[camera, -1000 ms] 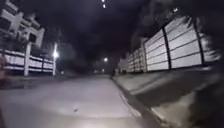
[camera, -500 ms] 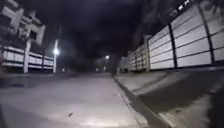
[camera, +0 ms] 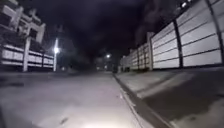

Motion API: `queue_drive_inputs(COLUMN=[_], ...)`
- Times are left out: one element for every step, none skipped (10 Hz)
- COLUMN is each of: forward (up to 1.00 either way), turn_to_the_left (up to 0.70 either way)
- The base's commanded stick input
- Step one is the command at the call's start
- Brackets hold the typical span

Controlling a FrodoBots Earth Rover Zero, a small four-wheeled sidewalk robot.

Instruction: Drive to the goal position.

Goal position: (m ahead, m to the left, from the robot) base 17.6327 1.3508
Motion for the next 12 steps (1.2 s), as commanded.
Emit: queue_drive_inputs(forward=[0.50,0.50,0.50,0.50,0.50,0.50,0.50,0.50,0.50,0.50,0.50,0.50], turn_to_the_left=[0.05,0.05,0.05,0.05,0.05,0.05,-0.20,-0.47,-0.07,0.01,-0.26,-0.37])
